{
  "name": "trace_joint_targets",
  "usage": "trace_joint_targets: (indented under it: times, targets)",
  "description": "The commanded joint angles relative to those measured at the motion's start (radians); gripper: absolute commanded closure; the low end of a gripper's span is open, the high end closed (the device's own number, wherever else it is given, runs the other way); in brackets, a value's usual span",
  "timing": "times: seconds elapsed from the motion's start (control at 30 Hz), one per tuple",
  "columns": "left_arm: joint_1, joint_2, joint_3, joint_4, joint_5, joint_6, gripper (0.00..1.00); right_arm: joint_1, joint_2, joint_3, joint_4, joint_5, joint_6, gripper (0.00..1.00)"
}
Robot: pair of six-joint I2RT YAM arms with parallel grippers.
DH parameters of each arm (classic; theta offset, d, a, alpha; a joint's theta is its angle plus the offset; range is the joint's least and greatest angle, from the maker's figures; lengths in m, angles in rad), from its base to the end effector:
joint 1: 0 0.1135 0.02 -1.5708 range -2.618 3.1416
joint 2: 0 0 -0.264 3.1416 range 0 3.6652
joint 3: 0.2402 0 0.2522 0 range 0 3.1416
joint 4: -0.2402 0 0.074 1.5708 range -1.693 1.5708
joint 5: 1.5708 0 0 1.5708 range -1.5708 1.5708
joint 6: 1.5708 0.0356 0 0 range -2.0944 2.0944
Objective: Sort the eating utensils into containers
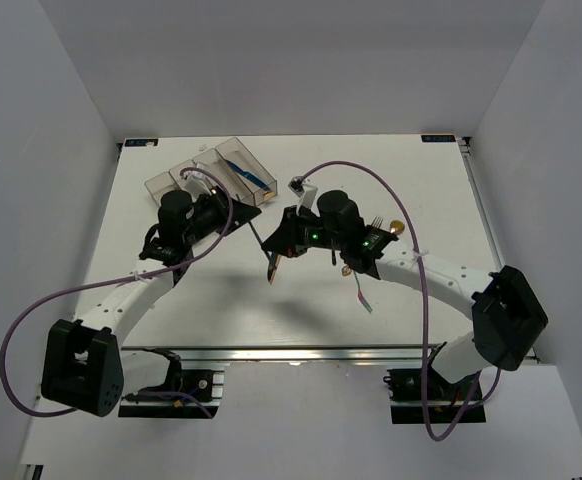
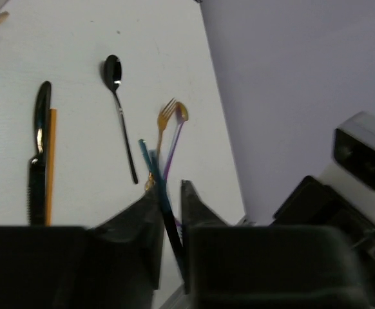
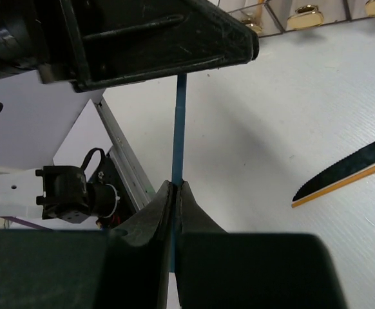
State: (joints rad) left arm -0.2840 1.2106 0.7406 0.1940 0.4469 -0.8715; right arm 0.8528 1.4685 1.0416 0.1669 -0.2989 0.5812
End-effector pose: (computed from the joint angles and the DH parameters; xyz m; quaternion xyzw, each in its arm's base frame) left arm 0.2593 -0.0917 0.2742 -0.0973 0.7832 -0.4693 0.3961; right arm 0.2192 0.2669 0.3015 -0.1960 0.7645 0.4850 0.3767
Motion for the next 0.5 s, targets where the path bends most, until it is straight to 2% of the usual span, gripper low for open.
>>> trace_joint_targets:
  times: [0.0, 0.03, 0.07, 0.17, 0.2, 0.23, 0.27, 0.3, 0.4, 0.47]
  targets:
    - [-0.004, 0.006, -0.001, 0.045, 0.042, -0.017, 0.86, 0.009, 0.027, 0.067, 0.046, -0.023, -0.02, 1.0]
    - [-0.004, 0.006, 0.011, 0.033, 0.038, -0.011, 1.0, 0.009, 0.032, 0.078, 0.027, -0.011, -0.023, 1.0]
    - [-0.004, 0.006, 0.022, 0.01, 0.027, -0.001, 1.0, 0.008, 0.03, 0.078, 0.017, 0.019, -0.024, 0.85]
    - [0.006, 0.015, 0.116, -0.193, -0.144, 0.08, 1.0, -0.004, 0.01, 0.075, -0.062, 0.139, -0.024, 0.41]
    - [0.015, 0.026, 0.15, -0.338, -0.202, 0.126, 1.0, -0.014, 0.003, 0.077, -0.09, 0.176, -0.023, 0.35]
    - [0.031, 0.062, 0.19, -0.413, -0.326, 0.15, 1.0, -0.018, -0.01, 0.078, -0.118, 0.207, -0.023, 0.31]
    - [0.07, 0.088, 0.277, -0.541, -0.388, 0.188, 1.0, -0.026, -0.014, 0.08, -0.163, 0.265, -0.024, 0.21]
    - [0.095, 0.154, 0.323, -0.592, -0.492, 0.201, 1.0, -0.027, -0.02, 0.08, -0.184, 0.286, -0.029, 0.17]
    - [0.216, 0.263, 0.487, -0.726, -0.551, 0.248, 1.0, -0.034, -0.025, 0.08, -0.234, 0.328, -0.043, 0.14]
    - [0.258, 0.393, 0.637, -0.819, -0.67, 0.282, 1.0, -0.035, -0.028, 0.074, -0.242, 0.331, -0.049, 0.14]
